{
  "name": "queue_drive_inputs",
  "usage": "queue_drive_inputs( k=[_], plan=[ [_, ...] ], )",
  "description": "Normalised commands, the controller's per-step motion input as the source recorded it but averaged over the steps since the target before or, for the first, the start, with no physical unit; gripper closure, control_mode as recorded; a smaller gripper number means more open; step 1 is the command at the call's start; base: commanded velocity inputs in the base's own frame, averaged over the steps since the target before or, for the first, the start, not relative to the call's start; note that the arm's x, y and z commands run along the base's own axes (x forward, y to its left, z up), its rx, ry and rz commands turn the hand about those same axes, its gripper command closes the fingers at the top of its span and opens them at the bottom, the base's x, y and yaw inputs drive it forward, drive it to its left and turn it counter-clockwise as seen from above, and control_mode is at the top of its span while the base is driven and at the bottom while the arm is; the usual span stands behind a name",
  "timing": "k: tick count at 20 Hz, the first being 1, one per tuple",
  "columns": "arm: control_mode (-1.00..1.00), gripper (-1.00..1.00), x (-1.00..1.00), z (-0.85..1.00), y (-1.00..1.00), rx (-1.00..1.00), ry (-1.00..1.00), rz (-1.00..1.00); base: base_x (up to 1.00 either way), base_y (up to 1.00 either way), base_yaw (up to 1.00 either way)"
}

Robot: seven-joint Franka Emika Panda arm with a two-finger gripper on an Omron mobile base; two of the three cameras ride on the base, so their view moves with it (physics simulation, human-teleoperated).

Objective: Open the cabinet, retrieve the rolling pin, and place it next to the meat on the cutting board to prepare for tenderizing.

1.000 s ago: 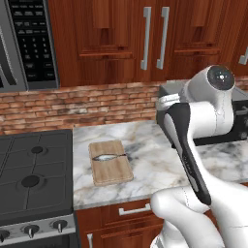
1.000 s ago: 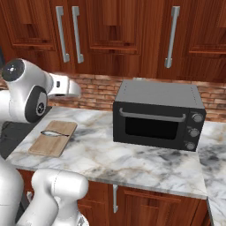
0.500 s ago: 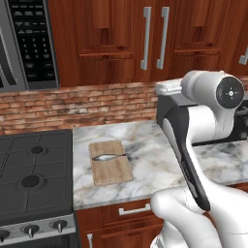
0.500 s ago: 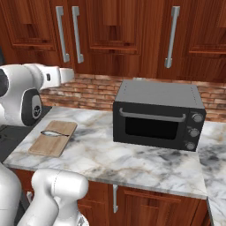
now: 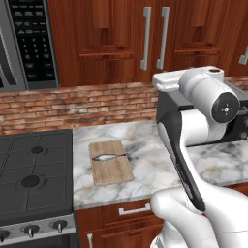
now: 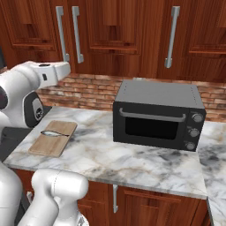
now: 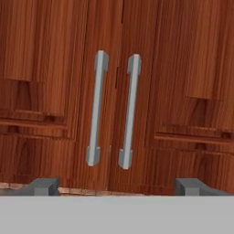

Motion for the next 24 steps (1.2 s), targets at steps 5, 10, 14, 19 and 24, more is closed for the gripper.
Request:
queue_drive_inputs(
  k=[5, 10, 14, 19, 24],
  plan=[
    [-1.00, -1.00, 0.07, 0.00, -0.01, 0.00, -0.04, 0.00, 0.00, 0.00, 0.00],
    [-1.00, -1.00, 0.03, 0.00, 0.00, 0.00, -0.03, 0.00, 0.00, 0.00, 0.00],
    [-1.00, -1.00, 0.07, 0.00, -0.01, 0.00, -0.01, 0.00, 0.00, 0.00, 0.00],
    [-1.00, -1.00, 0.29, 0.00, -0.07, 0.00, 0.00, 0.00, 0.00, 0.00, 0.00],
    [-1.00, -1.00, 0.29, 0.00, -0.09, 0.00, 0.00, 0.00, 0.00, 0.00, 0.00]
  ],
)
